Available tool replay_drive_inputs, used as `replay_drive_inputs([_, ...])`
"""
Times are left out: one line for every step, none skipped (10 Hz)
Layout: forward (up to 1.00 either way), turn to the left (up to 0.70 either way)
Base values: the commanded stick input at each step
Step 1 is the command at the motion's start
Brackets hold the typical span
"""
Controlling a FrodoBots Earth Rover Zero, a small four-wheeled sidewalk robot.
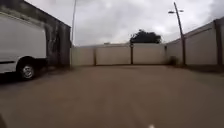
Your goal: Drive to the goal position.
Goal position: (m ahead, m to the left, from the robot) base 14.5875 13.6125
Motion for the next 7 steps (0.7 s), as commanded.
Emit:
replay_drive_inputs([0.50,0.00])
replay_drive_inputs([0.50,0.00])
replay_drive_inputs([0.50,0.00])
replay_drive_inputs([0.50,0.00])
replay_drive_inputs([0.50,0.00])
replay_drive_inputs([0.50,0.00])
replay_drive_inputs([0.50,0.00])
